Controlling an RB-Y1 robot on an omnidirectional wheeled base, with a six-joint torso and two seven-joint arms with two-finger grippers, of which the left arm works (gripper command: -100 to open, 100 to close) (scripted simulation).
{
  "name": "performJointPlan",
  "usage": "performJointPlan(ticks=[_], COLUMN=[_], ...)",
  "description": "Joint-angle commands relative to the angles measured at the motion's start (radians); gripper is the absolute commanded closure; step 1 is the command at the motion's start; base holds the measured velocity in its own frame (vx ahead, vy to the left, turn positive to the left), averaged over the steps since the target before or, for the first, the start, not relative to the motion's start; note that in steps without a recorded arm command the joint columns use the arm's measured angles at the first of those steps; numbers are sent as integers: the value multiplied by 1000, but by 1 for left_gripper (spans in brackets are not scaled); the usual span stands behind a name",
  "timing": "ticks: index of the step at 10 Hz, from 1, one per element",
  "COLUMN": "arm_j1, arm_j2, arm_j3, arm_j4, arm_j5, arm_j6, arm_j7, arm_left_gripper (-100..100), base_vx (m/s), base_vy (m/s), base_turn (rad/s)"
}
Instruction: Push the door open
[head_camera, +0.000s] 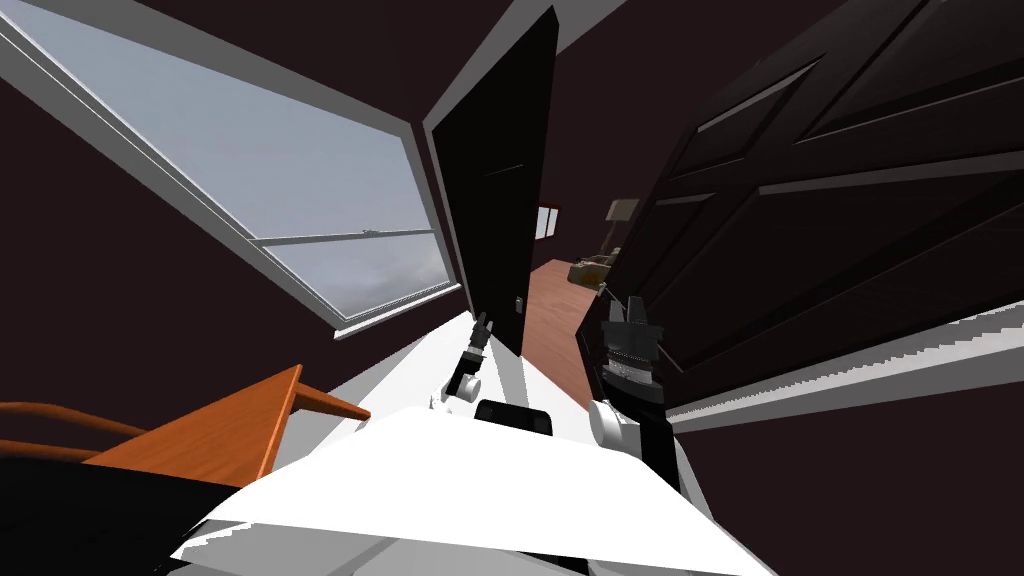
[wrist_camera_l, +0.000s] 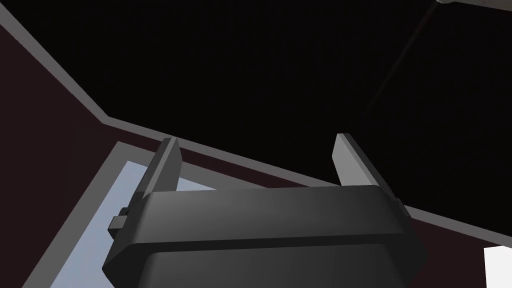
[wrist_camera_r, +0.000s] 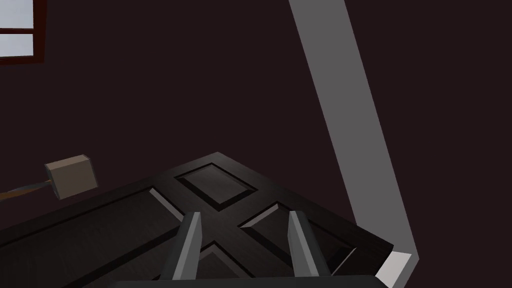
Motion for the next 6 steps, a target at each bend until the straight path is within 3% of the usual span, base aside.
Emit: performJointPlan(ticks=[1,6], arm_j1=[-10,-78], arm_j2=[-1,2], arm_j3=[-4,-31], arm_j4=[32,176], arm_j5=[0,5], arm_j6=[-10,-29], arm_j7=[-1,-5], arm_left_gripper=[-100,-100], base_vx=[43,52], base_vy=[33,47], base_turn=[-53,-109])
